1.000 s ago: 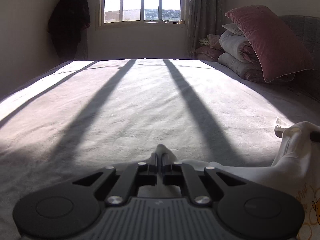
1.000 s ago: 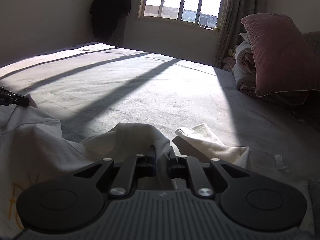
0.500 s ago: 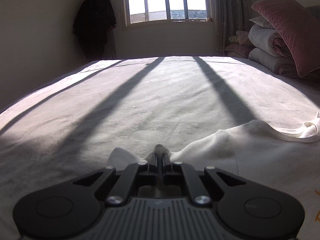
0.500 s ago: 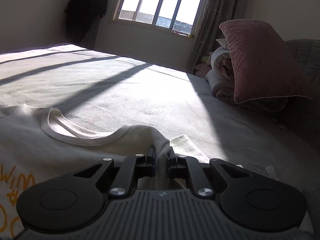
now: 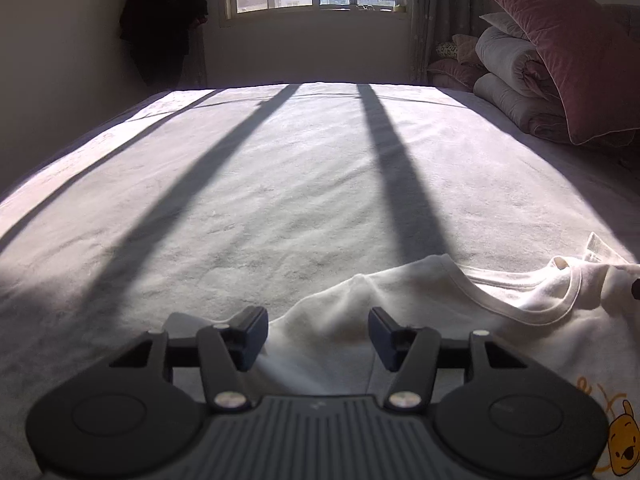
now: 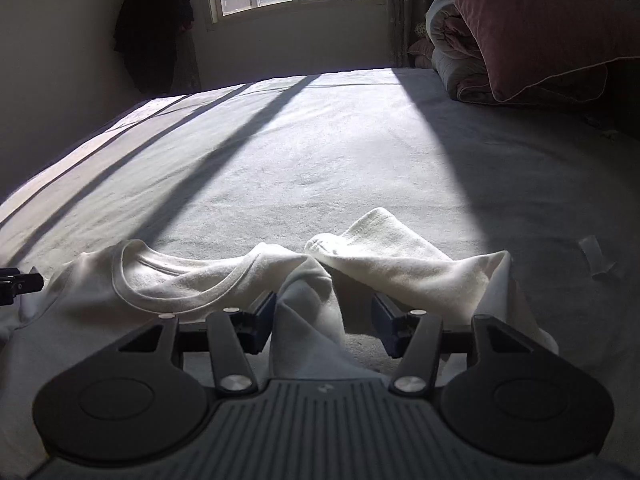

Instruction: Fold clothes

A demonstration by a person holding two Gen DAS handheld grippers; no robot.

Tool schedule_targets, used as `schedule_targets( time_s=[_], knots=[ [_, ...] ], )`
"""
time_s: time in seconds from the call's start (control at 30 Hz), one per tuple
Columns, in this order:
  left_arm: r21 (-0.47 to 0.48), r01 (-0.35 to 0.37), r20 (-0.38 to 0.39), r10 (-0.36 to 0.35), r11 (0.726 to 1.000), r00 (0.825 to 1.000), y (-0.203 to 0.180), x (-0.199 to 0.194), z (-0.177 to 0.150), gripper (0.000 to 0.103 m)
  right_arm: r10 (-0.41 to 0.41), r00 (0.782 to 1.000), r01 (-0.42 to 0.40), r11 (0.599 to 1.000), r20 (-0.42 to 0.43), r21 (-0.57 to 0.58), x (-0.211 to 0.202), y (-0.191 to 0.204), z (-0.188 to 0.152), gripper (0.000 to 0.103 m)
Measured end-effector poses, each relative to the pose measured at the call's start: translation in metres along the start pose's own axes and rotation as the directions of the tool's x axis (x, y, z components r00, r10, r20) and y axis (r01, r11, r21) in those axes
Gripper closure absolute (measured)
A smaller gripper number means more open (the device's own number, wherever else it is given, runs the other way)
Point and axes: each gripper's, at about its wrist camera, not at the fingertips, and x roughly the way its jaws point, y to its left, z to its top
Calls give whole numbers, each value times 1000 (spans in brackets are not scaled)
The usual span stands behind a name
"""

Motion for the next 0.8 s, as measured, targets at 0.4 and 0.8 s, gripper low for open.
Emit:
schedule_targets(
  time_s=[0.4, 0.8],
  knots=[
    [-256, 269, -5, -279, 929, 960, -111, 22, 5, 46, -18, 994, -1, 984, 104, 177, -27, -99, 1, 46],
    [-112, 473, -81, -483, 874, 872, -213, 28, 22, 43, 194, 980, -198, 925, 46, 323, -29, -143, -18, 46]
  ],
)
